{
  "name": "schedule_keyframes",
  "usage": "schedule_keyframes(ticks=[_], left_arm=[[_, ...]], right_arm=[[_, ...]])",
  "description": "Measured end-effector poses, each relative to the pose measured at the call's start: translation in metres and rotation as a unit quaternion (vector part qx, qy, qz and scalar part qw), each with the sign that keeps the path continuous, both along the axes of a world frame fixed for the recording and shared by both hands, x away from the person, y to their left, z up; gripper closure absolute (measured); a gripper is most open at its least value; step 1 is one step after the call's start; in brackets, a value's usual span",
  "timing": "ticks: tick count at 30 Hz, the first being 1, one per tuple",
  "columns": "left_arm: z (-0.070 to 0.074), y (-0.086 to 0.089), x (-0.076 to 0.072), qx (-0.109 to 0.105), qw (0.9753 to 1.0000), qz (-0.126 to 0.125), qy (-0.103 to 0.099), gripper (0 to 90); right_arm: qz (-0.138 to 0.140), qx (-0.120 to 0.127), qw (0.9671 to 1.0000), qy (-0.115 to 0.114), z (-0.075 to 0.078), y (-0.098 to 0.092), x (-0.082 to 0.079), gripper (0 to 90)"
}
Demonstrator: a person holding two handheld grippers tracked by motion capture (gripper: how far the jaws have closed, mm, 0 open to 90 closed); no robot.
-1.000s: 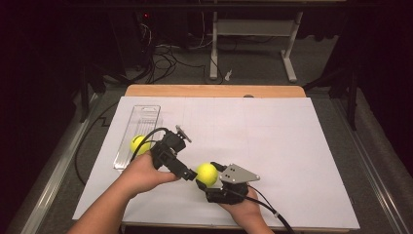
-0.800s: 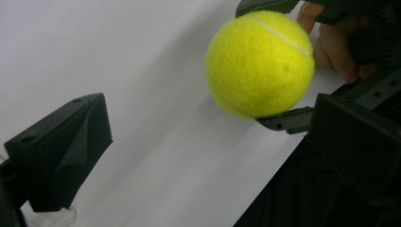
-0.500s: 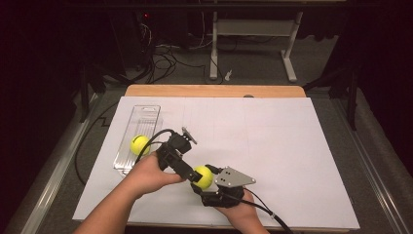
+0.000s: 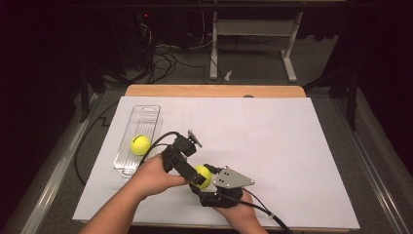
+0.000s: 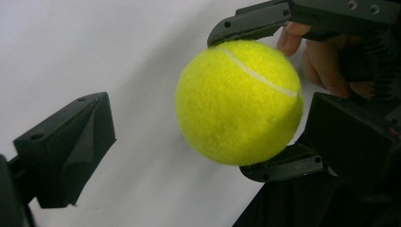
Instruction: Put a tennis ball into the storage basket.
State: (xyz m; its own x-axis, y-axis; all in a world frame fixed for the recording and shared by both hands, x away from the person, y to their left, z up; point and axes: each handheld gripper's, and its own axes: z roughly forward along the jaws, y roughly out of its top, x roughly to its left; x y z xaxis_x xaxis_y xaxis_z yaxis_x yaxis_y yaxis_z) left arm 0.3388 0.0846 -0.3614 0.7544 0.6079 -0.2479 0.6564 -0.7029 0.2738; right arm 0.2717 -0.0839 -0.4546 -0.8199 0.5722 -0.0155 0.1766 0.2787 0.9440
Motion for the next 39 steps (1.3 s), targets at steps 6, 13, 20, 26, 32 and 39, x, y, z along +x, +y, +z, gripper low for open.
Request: schedule_keyframes(ticks=[6,13,20,26,32,39], left_arm=[[-0.006,-0.005,0.001,0.005,1.0000,-0.003,0.007,5.1],[-0.010,-0.010,0.002,0.005,0.9998,-0.005,0.018,7.1],[-0.011,-0.011,0.003,-0.013,0.9996,-0.006,0.024,15.7],[-0.013,-0.014,0.003,-0.012,0.9995,-0.011,0.027,18.1],[-0.013,-0.014,0.002,-0.018,0.9993,-0.013,0.031,26.2],[-0.012,-0.014,0.002,-0.018,0.9993,-0.012,0.029,26.6]], right_arm=[[-0.003,0.001,1.0000,-0.003,0.001,0.000,0.001,27.1],[-0.005,0.000,1.0000,-0.008,0.001,0.000,0.001,27.1],[-0.007,0.004,0.9999,-0.009,0.002,-0.001,0.001,27.1],[-0.007,0.006,0.9999,-0.012,0.003,0.000,0.000,27.1],[-0.008,0.005,0.9999,-0.010,0.002,-0.001,0.001,27.0],[-0.007,0.008,0.9999,-0.012,0.002,0.000,0.001,26.4]])
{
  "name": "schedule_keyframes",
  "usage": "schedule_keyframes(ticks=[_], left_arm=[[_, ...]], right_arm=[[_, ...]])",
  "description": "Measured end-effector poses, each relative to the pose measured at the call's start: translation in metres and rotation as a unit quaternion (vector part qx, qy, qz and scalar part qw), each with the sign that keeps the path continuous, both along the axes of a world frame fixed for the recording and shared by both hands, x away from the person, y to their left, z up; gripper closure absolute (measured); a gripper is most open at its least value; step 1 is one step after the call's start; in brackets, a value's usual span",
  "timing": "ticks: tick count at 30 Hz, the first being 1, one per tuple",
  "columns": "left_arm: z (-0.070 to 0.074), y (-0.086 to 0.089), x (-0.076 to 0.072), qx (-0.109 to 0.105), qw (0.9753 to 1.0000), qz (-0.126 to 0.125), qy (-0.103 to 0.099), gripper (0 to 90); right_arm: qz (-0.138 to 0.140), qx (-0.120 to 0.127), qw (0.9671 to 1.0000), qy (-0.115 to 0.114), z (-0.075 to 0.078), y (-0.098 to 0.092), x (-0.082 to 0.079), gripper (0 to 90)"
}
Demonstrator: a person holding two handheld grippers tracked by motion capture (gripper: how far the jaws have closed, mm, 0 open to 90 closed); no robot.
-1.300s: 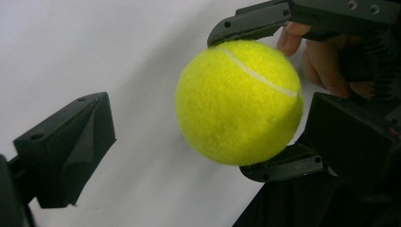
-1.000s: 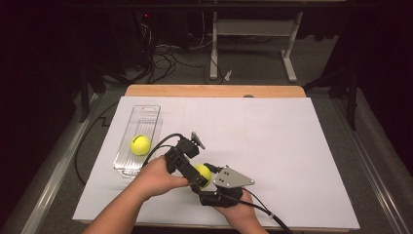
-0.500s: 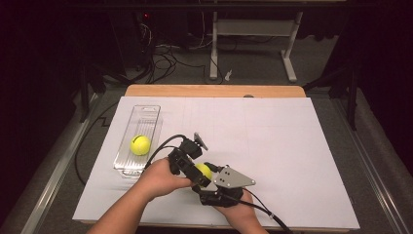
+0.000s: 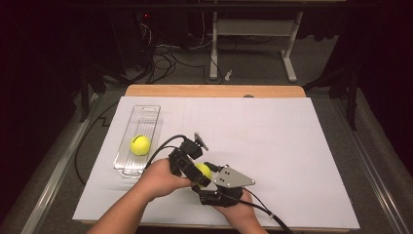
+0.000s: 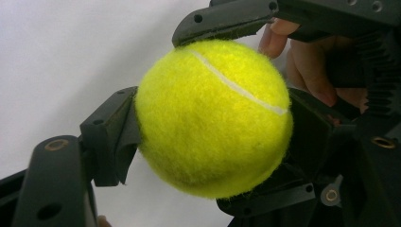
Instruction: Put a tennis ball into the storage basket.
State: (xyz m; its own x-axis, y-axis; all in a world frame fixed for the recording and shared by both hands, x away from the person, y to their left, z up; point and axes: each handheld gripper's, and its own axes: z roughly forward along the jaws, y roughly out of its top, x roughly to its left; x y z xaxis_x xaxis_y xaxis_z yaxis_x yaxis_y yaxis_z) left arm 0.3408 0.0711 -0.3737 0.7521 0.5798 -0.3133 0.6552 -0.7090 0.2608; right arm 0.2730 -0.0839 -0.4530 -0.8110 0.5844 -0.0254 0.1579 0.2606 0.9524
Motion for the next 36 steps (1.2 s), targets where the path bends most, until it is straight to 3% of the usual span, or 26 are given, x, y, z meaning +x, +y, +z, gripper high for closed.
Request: schedule_keyframes(ticks=[7,21,36], left_arm=[[0.002,0.000,0.000,0.004,1.0000,0.000,-0.003,26.7],[0.004,0.008,0.002,0.018,0.9997,0.007,-0.013,26.6],[0.006,0.019,0.004,0.018,0.9995,0.019,-0.018,26.6]], right_arm=[[0.001,0.001,0.9999,-0.011,-0.001,0.000,0.000,21.5],[-0.009,-0.001,1.0000,0.000,-0.005,0.002,0.002,0.4],[-0.016,-0.001,0.9999,-0.004,-0.005,-0.004,0.002,0.1]])
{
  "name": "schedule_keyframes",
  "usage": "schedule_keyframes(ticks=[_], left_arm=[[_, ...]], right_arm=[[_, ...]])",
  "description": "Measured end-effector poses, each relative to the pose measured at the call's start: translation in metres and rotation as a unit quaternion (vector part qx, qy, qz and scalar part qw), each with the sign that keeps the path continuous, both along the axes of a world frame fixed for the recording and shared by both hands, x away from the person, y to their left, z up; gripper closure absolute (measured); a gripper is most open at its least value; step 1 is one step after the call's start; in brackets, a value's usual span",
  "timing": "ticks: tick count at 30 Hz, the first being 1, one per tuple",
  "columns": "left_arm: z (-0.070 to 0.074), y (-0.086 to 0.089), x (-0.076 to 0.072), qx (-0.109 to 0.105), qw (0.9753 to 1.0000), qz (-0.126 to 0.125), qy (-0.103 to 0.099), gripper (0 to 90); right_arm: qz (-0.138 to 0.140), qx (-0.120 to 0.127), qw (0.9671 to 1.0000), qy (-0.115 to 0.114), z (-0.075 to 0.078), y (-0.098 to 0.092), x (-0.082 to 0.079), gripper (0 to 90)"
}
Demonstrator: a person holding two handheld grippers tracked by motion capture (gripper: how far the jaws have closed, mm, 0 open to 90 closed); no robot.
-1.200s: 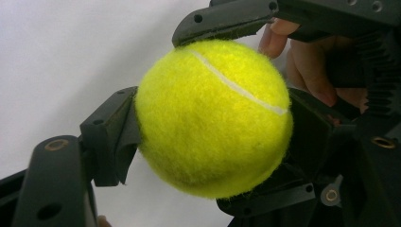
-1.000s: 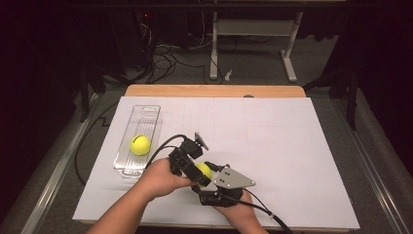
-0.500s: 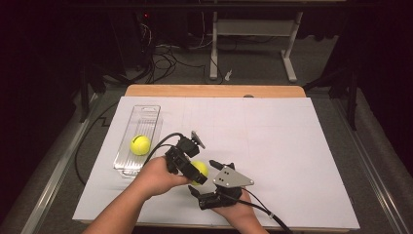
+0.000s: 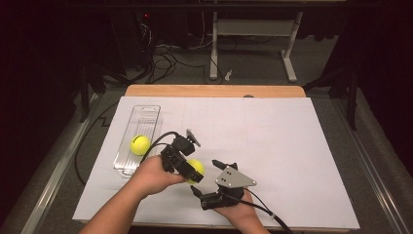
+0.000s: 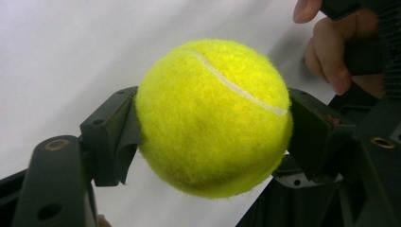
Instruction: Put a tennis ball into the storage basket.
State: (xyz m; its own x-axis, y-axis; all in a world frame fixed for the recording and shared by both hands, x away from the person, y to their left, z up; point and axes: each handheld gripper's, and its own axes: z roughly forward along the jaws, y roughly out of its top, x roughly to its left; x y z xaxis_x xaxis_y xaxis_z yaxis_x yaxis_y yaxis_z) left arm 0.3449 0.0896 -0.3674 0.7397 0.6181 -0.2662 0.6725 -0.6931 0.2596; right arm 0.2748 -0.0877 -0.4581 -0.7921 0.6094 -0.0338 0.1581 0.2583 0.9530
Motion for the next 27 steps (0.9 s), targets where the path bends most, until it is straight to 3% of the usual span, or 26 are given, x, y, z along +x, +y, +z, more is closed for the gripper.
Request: schedule_keyframes(ticks=[27], left_arm=[[-0.005,0.017,0.003,0.006,0.9997,0.023,-0.001,26.5]], right_arm=[[-0.018,-0.019,0.9996,0.014,0.005,-0.031,-0.001,0.1]])
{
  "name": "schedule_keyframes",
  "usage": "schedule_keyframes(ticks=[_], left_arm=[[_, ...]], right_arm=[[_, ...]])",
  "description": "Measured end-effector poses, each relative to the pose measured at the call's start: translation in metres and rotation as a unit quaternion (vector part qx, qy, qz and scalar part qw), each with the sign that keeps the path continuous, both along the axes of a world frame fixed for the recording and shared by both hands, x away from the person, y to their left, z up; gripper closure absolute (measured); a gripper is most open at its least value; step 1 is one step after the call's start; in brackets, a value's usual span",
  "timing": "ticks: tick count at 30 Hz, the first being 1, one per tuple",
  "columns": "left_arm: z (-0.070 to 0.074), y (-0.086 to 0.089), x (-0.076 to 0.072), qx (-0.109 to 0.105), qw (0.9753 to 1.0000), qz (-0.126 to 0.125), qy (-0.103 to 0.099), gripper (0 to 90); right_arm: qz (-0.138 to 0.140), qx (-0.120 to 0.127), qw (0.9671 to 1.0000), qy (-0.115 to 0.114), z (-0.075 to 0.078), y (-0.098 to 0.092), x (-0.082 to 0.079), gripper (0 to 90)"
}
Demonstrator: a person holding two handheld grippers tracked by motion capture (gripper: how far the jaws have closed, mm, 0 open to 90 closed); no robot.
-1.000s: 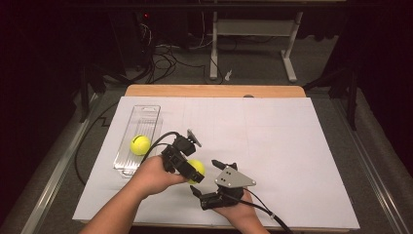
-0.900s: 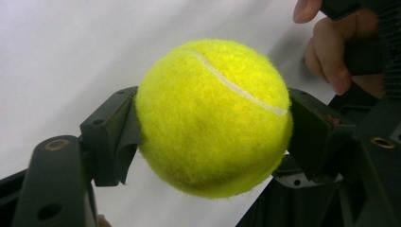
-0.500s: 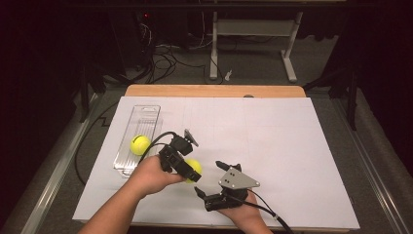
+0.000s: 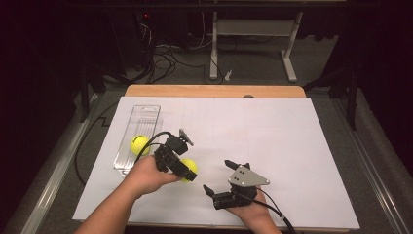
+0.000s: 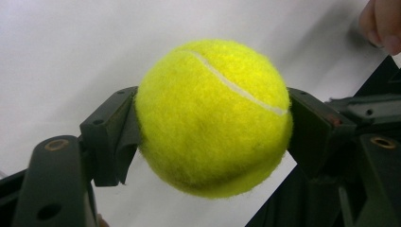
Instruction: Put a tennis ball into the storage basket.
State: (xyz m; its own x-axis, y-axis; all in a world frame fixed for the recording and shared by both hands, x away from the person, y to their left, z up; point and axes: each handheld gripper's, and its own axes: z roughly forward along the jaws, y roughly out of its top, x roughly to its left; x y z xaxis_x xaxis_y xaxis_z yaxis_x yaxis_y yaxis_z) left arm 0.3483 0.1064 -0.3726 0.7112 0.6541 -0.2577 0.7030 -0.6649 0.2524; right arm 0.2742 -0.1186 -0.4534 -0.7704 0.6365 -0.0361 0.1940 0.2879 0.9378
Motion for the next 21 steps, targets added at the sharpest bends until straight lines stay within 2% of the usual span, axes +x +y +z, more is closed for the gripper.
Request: schedule_keyframes(ticks=[14,21], left_arm=[[-0.001,0.006,0.000,0.001,1.0000,0.004,0.000,26.5],[-0.002,0.016,0.000,0.000,0.9999,0.011,0.000,26.5]], right_arm=[[-0.029,-0.024,0.9993,-0.006,0.008,-0.031,0.001,0.1],[-0.045,-0.029,0.9986,-0.006,0.008,-0.049,0.001,0.1]])
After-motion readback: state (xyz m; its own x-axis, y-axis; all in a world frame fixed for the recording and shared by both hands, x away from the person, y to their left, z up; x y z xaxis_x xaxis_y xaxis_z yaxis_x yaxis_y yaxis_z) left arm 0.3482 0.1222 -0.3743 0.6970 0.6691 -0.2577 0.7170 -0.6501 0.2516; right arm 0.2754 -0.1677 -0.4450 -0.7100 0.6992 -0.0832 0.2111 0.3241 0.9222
